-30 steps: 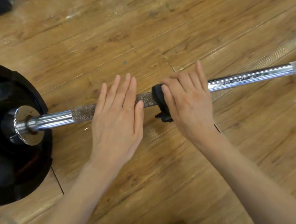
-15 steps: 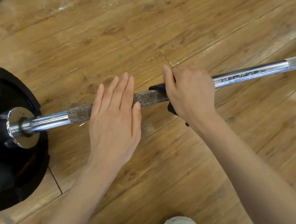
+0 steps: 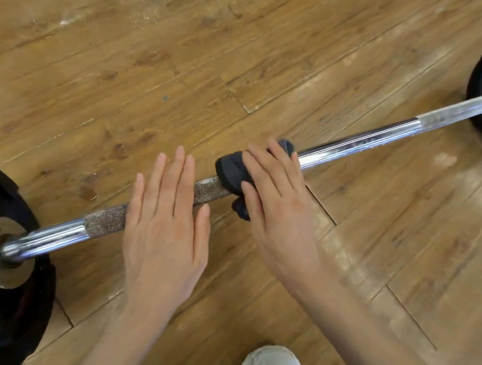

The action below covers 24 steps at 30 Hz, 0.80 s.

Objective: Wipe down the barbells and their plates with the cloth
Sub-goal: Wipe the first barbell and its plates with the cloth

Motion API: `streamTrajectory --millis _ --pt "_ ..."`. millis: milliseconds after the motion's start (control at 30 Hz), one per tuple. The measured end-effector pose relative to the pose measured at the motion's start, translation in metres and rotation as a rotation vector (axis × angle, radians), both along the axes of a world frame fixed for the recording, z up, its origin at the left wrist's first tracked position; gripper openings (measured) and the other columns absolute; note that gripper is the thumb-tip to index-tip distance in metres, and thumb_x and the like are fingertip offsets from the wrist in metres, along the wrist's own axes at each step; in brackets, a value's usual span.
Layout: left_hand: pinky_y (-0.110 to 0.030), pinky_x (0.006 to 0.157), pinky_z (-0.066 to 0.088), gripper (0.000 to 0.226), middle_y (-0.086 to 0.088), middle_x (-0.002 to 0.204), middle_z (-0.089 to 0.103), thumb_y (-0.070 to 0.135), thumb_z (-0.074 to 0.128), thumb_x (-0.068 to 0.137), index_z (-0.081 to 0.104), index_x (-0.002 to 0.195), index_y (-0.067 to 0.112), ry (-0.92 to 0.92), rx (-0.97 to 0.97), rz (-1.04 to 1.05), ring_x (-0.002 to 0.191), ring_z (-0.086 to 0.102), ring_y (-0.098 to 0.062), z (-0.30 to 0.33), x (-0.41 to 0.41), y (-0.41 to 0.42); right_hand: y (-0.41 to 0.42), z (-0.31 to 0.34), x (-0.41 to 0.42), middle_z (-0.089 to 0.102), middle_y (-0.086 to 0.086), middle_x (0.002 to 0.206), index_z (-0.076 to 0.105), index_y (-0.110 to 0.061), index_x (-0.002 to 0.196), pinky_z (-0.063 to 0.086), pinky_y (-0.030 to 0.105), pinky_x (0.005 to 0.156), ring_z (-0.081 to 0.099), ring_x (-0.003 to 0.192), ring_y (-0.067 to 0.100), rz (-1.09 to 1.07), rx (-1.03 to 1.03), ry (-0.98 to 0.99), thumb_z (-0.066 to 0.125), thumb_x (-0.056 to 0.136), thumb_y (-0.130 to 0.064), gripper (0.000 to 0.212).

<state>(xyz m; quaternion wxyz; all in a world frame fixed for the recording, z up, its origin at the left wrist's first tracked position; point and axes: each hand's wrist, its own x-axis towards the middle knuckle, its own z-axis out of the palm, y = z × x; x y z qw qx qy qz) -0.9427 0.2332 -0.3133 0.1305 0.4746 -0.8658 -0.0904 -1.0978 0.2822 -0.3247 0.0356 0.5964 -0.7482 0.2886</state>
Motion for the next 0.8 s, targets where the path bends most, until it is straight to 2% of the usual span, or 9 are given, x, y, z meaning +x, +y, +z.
streamTrajectory --millis 67,133,300,367,467,567,633,733,800 --pt "-0.039 0.127 0.004 0.059 -0.009 0.164 0.028 0.033 0.032 0.104 0.031 0.155 0.003 0.001 0.003 -0.006 0.154 0.019 -0.026 0.0 0.0 0.004 -0.011 0.002 -0.01 0.069 0.01 0.118 0.07 -0.003 0.112 0.035 0.044 0.115 0.058 0.12 0.03 -0.013 0.005 0.057 0.05 0.103 -0.026 0.032" --pt "-0.039 0.127 0.002 0.059 -0.01 0.163 0.028 0.033 0.031 0.104 0.032 0.155 0.002 0.008 0.016 -0.013 0.154 0.018 -0.027 0.0 0.001 0.01 -0.024 0.005 -0.016 0.07 0.009 0.106 0.07 -0.006 0.101 0.035 0.044 0.113 0.061 0.107 0.032 -0.061 0.036 0.12 0.048 0.102 -0.031 0.034" --pt "-0.037 0.126 -0.006 0.061 -0.01 0.163 0.029 0.035 0.026 0.105 0.032 0.154 0.001 0.057 0.073 -0.013 0.155 0.01 -0.025 0.007 0.002 0.021 -0.003 0.003 0.01 0.07 0.008 0.107 0.071 -0.006 0.104 0.025 0.042 0.122 0.059 0.117 0.03 -0.023 0.061 0.13 0.041 0.106 -0.025 0.036" --pt "-0.036 0.126 -0.007 0.061 -0.011 0.164 0.026 0.035 0.025 0.105 0.03 0.155 0.0 0.087 0.074 -0.022 0.155 0.009 -0.025 0.011 -0.004 0.02 -0.002 0.004 0.001 0.069 0.008 0.101 0.071 -0.006 0.1 0.025 0.041 0.122 0.061 0.111 0.03 0.019 0.057 0.116 0.036 0.108 -0.027 0.041" --pt "-0.04 0.126 0.0 0.06 -0.014 0.163 0.027 0.032 0.024 0.105 0.029 0.155 -0.002 0.05 0.075 -0.042 0.154 0.013 -0.029 0.01 -0.013 0.02 0.004 0.005 -0.02 0.068 0.009 0.099 0.07 -0.005 0.098 0.026 0.044 0.122 0.063 0.104 0.03 -0.002 0.056 0.117 0.036 0.108 -0.026 0.041" --pt "-0.044 0.126 0.011 0.06 -0.018 0.16 0.033 0.03 0.025 0.104 0.032 0.152 -0.005 -0.023 0.056 -0.063 0.152 0.023 -0.03 0.007 -0.014 0.025 0.016 0.007 -0.005 0.067 0.01 0.113 0.069 -0.004 0.11 0.021 0.047 0.123 0.057 0.121 0.031 -0.087 0.093 0.08 0.036 0.107 -0.025 0.039" --pt "-0.045 0.125 0.013 0.059 -0.018 0.159 0.034 0.028 0.026 0.103 0.033 0.152 -0.005 -0.034 0.056 -0.068 0.151 0.026 -0.03 0.006 -0.011 0.029 0.019 0.006 0.01 0.066 0.01 0.116 0.068 -0.005 0.112 0.02 0.046 0.123 0.053 0.126 0.03 -0.037 0.111 0.077 0.035 0.108 -0.027 0.041" --pt "-0.044 0.125 0.013 0.059 -0.017 0.159 0.035 0.027 0.027 0.103 0.034 0.152 -0.004 -0.012 0.064 -0.07 0.15 0.028 -0.03 0.007 -0.009 0.035 0.02 0.006 -0.007 0.066 0.01 0.104 0.068 -0.005 0.101 0.026 0.046 0.121 0.059 0.109 0.03 0.045 0.112 0.093 0.027 0.111 -0.03 0.049" --pt "-0.043 0.125 0.012 0.059 -0.016 0.159 0.035 0.028 0.026 0.103 0.034 0.152 -0.003 -0.014 0.078 -0.078 0.151 0.027 -0.028 0.007 -0.009 0.038 0.023 0.007 -0.024 0.065 0.01 0.094 0.067 -0.005 0.093 0.027 0.048 0.12 0.06 0.098 0.031 -0.036 0.084 0.118 0.029 0.11 -0.027 0.048"
